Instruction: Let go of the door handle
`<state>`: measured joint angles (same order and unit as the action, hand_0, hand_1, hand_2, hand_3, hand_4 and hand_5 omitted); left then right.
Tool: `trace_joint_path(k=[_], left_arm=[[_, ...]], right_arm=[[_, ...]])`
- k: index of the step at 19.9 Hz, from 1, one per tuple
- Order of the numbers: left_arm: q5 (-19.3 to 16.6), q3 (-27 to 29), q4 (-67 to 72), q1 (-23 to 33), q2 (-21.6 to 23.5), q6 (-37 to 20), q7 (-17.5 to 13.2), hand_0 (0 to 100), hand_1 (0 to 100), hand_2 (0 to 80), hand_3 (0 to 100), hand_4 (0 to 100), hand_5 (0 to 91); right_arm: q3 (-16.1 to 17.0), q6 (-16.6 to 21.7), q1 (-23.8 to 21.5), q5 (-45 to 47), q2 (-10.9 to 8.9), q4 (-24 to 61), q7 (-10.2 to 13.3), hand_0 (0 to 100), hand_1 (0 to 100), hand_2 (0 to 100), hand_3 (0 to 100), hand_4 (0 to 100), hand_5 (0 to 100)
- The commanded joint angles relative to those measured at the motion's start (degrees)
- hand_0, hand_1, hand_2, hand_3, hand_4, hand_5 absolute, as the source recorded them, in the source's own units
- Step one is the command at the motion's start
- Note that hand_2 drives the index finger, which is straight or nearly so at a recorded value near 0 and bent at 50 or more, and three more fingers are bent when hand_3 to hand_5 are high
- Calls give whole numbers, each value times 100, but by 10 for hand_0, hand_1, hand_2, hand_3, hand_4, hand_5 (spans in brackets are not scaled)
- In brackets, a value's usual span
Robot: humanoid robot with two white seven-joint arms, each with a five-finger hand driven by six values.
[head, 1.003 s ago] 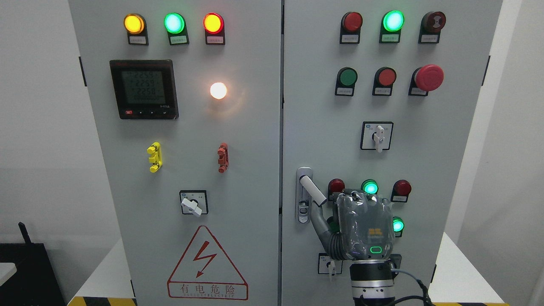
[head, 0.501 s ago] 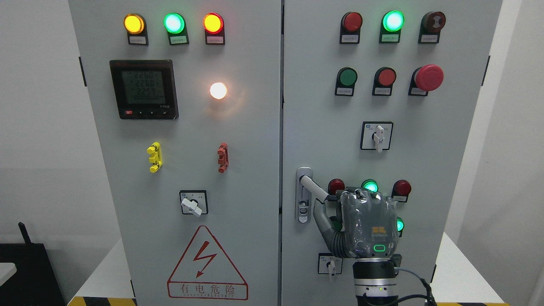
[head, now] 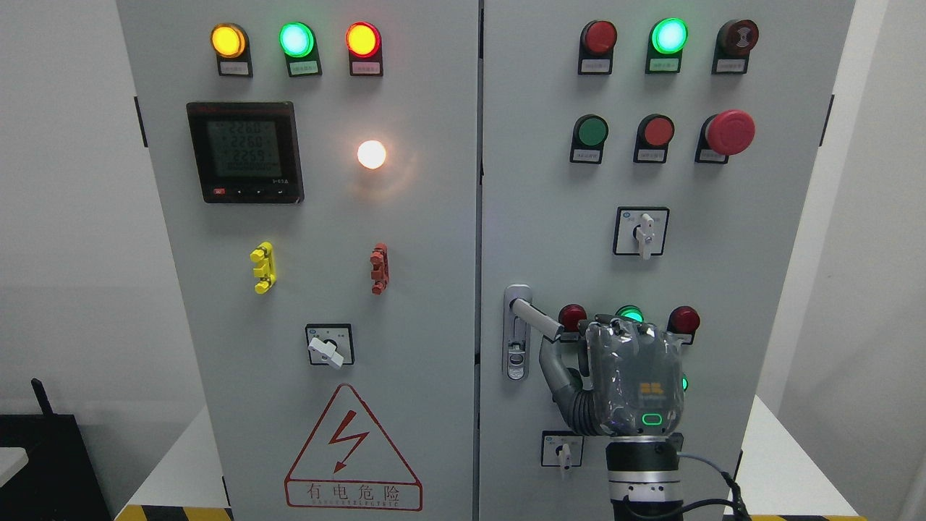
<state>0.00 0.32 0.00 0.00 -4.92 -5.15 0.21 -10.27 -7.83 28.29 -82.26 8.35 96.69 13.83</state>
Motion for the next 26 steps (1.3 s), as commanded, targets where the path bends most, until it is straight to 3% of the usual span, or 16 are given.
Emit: trace_joint_path(k=[1,13,26], left_arm=[[-167,162,141,-97,0,5,-4,120,389,0,0,0,0],[-167,162,132,-97,0,5,5,120,389,0,0,0,0],[-167,162,141,-88,0,5,-4,120,389,0,0,0,0]], right_arm=[[43,10,10,8,0,7,5,557,397,1000,1000,1000,975],[60,10,203,26,-9,-19,-30,561,393,1000,1000,1000,974],[61,36,28,34,26,-28,-3,565,391,1000,1000,1000,974]])
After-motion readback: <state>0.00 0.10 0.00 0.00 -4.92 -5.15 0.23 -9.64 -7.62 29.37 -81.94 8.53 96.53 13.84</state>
